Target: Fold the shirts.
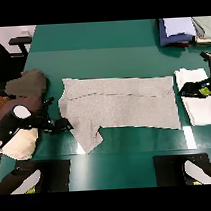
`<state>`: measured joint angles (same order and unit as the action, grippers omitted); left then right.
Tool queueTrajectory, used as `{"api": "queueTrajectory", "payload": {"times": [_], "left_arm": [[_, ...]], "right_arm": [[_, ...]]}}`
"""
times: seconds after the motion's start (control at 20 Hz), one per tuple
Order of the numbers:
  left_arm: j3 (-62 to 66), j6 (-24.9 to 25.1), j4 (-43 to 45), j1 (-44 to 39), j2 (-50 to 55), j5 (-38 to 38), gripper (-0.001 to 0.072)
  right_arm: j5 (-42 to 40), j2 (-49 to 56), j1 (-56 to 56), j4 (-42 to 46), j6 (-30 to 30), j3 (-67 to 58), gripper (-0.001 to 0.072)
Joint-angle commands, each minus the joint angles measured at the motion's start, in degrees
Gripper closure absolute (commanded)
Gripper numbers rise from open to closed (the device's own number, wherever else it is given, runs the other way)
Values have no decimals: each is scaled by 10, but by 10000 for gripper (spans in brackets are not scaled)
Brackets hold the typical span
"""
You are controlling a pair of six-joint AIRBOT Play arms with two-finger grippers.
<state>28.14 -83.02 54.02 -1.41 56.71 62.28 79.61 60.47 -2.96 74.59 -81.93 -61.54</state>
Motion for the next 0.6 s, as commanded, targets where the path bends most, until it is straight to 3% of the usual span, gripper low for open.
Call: {"api": "queueTrajectory", "payload": {"times": [0.0,0.1,0.15,0.2,0.25,0.45,0.55], "left_arm": [[-31,9,-40,-15,-7,-61,210],[-31,9,-52,-52,-7,-97,211],[-31,5,-54,-65,-7,-107,281],[-30,5,-55,-68,-7,-106,566],[-28,5,-58,-68,-7,-99,688],[12,5,-20,-68,-7,-35,688],[32,5,-10,-68,-7,-18,688]], "right_arm": [[-1,-13,-1,0,0,9,284],[1,-12,-1,-1,0,9,284],[7,-12,-1,2,0,9,284],[20,-12,-7,5,0,9,284],[34,-12,-19,5,0,9,284],[48,-25,-139,6,0,65,284],[39,-31,-218,5,0,145,189]]}}
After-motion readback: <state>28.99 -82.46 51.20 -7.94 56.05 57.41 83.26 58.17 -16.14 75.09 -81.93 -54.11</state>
